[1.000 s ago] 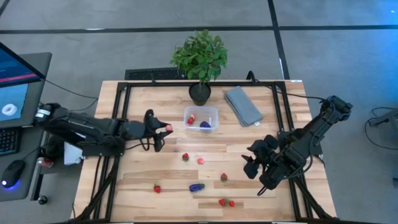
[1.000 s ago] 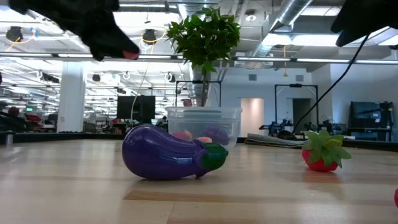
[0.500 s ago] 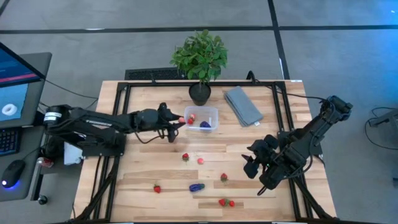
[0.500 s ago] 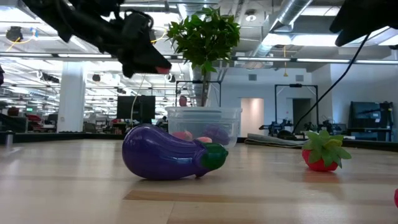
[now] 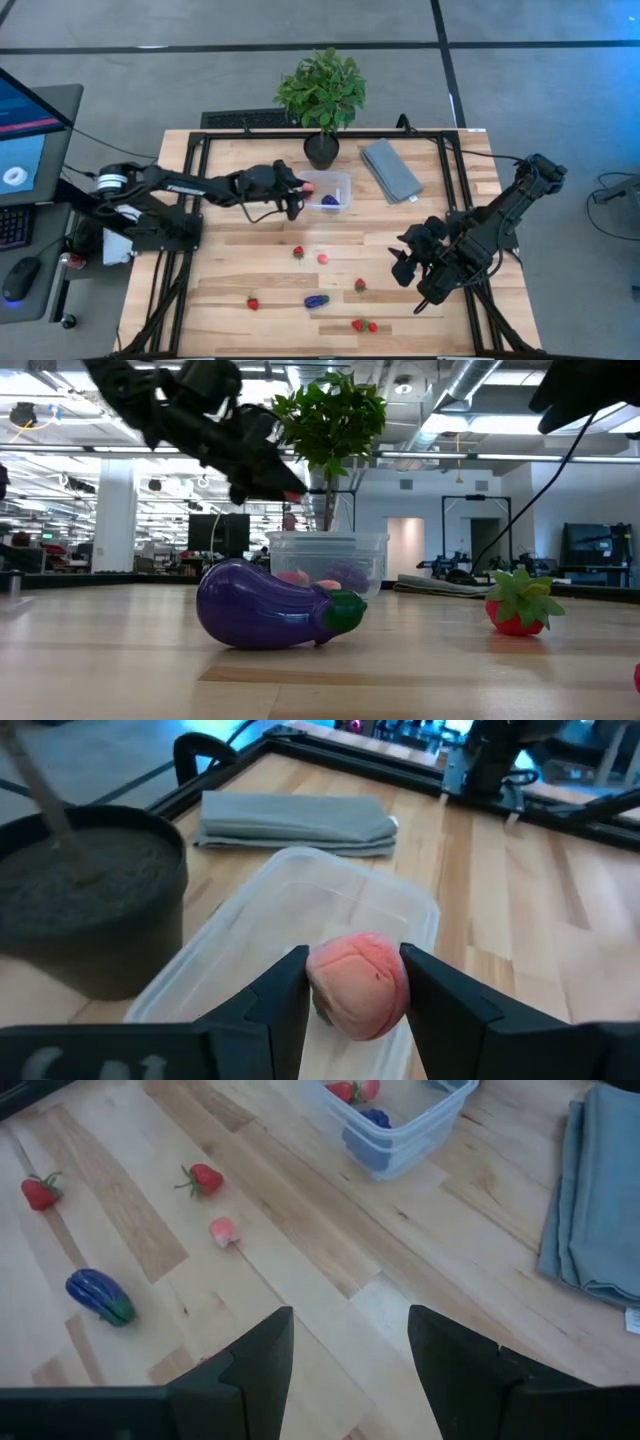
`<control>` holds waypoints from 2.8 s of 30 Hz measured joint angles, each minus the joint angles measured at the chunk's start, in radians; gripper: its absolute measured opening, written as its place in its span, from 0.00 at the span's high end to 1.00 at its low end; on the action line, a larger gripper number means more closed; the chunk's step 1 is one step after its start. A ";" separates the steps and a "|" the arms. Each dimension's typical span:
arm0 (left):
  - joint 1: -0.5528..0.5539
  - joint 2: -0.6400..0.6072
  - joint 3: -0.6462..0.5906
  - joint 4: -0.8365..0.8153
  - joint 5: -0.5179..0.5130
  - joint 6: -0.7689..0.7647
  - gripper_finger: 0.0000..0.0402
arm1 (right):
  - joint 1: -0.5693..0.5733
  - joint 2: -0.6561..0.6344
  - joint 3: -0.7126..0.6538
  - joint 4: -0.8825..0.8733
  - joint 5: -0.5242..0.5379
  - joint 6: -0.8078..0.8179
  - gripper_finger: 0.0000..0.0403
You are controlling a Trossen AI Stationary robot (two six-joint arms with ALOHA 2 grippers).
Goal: Pick and placing Produce into tupperware
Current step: Put the left pink peach into the transparent bin, then put the red strawberry into the transparent bin
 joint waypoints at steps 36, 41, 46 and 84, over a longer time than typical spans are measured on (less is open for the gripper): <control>0.060 0.223 0.353 -0.429 0.032 0.112 0.63 | 0.000 -0.001 0.000 0.000 0.060 0.003 0.45; 0.060 0.223 0.353 -0.428 0.029 0.111 0.58 | 0.000 -0.001 0.000 0.000 0.060 0.003 0.45; 0.060 0.223 0.352 -0.428 0.028 0.111 0.52 | 0.000 -0.001 0.000 0.000 0.060 0.003 0.45; -0.199 -0.417 -0.033 -0.635 0.012 0.031 0.49 | -0.009 -0.001 0.000 -0.015 0.083 -0.005 0.45</control>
